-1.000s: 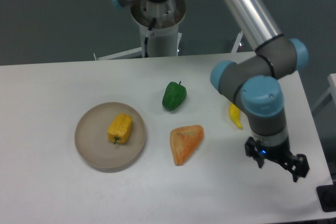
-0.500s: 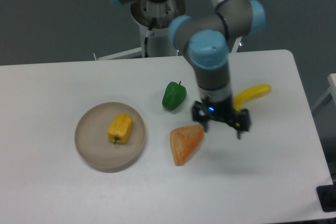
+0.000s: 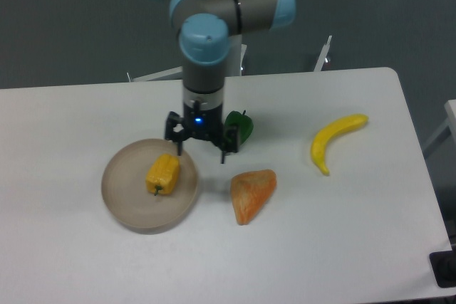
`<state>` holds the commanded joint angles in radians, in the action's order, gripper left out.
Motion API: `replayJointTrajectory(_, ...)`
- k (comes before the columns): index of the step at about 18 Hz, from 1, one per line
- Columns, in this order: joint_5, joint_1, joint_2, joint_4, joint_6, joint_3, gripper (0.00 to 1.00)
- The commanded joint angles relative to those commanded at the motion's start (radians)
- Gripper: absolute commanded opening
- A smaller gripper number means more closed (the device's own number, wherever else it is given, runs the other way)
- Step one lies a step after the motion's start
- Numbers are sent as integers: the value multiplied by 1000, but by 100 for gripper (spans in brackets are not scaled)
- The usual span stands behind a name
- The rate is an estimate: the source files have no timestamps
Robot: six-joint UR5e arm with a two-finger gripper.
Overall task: Pick up the yellow pepper from the plate
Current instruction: 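Lower the gripper around the yellow pepper and close it, then lift the yellow pepper off the plate and carry it sideways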
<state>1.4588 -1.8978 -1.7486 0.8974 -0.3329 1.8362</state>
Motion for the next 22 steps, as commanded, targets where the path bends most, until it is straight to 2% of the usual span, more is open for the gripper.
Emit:
replayJointTrajectory(7,8,42,-68,-29,-17,20,100)
replayJointTrajectory(10,58,71,-104,-31,-34,15,100)
replayJointTrajectory(19,66,77,-123,-32,-38,17,98)
replayJointTrajectory(20,72,77,-126,-32,-38,15,84)
replayJointTrajectory(21,78,77,-127,-32,-40,15,63)
replayJointTrajectory(22,78,77,-127,-31,-41,18,52)
